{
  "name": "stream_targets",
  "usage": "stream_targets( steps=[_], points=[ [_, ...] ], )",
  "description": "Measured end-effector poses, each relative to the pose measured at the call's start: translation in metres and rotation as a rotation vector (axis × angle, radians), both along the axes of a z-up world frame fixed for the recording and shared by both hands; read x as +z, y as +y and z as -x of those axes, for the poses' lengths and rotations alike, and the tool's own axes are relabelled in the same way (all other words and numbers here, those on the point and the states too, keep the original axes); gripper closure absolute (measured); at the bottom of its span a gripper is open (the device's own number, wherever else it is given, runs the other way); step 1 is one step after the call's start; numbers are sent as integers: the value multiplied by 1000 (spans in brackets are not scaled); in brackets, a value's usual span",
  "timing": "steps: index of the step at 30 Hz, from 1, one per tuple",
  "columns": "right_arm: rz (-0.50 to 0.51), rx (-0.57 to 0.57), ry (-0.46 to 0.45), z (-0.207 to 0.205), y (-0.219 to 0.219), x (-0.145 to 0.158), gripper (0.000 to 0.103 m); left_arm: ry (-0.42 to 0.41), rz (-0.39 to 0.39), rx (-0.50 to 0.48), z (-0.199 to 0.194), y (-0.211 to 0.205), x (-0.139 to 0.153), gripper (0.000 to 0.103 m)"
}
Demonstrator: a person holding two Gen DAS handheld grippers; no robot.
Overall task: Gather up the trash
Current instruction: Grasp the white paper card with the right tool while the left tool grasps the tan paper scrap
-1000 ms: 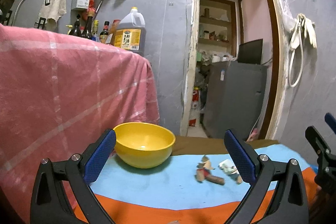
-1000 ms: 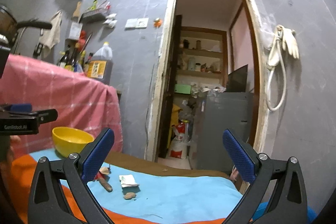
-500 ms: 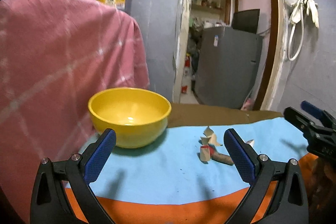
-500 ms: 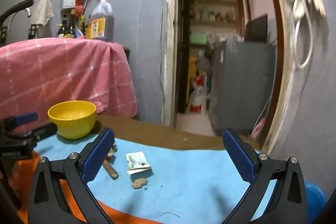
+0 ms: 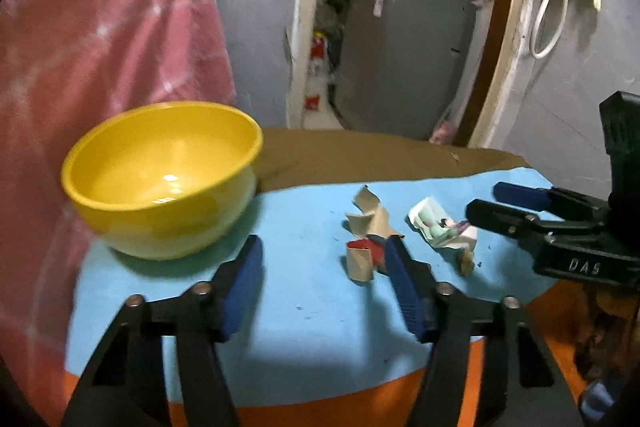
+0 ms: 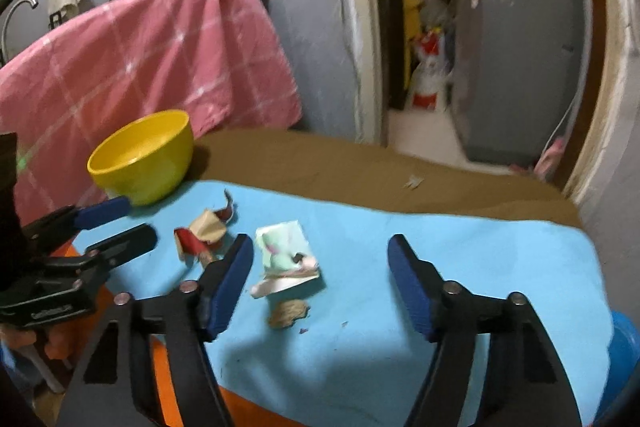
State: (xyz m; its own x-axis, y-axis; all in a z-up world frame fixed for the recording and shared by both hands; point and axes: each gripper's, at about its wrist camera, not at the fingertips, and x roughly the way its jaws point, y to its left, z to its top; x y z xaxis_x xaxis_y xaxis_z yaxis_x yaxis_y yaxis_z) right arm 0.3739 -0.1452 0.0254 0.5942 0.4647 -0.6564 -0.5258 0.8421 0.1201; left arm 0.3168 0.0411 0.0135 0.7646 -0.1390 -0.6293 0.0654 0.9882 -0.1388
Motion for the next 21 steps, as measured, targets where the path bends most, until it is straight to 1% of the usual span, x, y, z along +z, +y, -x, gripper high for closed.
stream_targets(
  steps=[1,3,6,8,11,12,15,21],
  points=[
    [2,8,14,-2,1,-2,40,19,19,-6,-4,1,-2,59],
    [2,21,31,-4,3,-4,41,50,44,-12,-10,3,-4,66],
    [-2,47,61,-7,6,-8,47,81,81,-36,-15,6,-7,71],
    [0,63,83,-9,9,-11,51,92,101,-45,-15,7,-7,73],
    [15,86,106,-12,15,-14,52,115,129,-57,-17,8,-9,79],
    [25,96,112,-11,17,-15,52,119,135,-61,-18,8,-9,84],
    [61,111,130,-12,24,-18,52,113,144,-73,-16,9,-8,91],
    [101,114,141,-13,28,-22,52,100,158,-76,-13,13,-7,93]
  ],
)
